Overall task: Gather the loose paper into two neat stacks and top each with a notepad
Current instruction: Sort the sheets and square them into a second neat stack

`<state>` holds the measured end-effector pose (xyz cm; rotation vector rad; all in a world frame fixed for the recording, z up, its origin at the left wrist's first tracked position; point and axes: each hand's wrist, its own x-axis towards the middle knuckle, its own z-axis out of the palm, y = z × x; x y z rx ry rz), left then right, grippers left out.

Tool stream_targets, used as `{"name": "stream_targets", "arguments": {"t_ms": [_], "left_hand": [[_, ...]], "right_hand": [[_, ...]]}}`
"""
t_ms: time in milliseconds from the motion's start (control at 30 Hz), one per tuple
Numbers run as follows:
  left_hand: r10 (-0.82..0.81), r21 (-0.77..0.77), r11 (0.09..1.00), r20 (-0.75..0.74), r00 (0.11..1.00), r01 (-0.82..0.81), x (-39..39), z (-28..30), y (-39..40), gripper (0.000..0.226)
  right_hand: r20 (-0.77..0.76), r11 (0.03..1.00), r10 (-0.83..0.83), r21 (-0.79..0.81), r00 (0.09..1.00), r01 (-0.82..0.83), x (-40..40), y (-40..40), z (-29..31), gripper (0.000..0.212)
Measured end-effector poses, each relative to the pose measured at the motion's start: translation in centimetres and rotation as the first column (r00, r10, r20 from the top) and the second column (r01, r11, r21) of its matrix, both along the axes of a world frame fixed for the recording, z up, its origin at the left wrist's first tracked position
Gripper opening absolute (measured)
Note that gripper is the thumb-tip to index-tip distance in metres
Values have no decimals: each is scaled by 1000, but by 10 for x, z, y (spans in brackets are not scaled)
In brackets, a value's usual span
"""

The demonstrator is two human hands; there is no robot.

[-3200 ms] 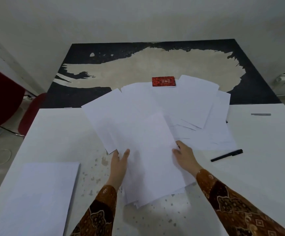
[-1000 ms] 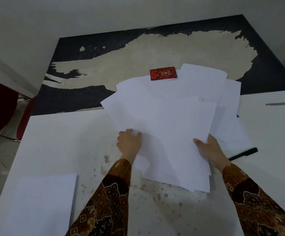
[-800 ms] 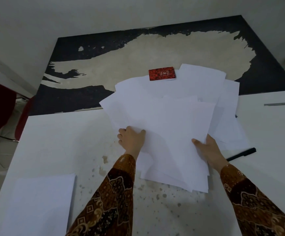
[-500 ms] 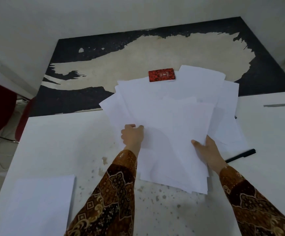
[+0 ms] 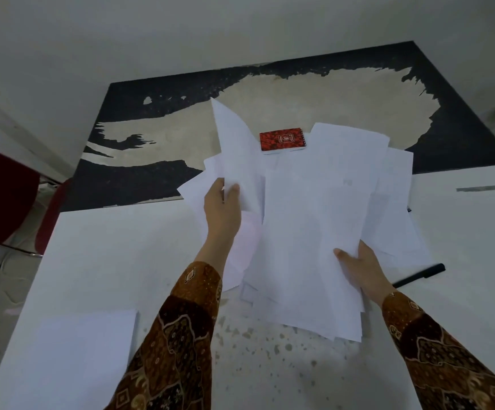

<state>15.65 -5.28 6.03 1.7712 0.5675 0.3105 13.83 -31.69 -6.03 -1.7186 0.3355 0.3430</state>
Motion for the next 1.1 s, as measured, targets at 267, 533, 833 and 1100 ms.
{"name": "stream_targets", "arguments": {"t_ms": [267,533,833,1100], "left_hand": [[-49,-525,849,31,998,58,-56,11,-5,27],[-77,-4,997,-433,898,83,-120,-78,-12,37],[-17,323,931,-424,906,168,-97,-94,-5,41],[101,503,805,-637,765,313,-37,-94,14,77]], "right_hand": [[16,999,-12,-49,1000,13,-2,5,8,18],[-139,985,-56,156,989,78,3,1,11,55],[37,997,74,-34,997,-73,-1,0,5,46],[33,998,69,2,997,-69,0,-1,2,42]]}}
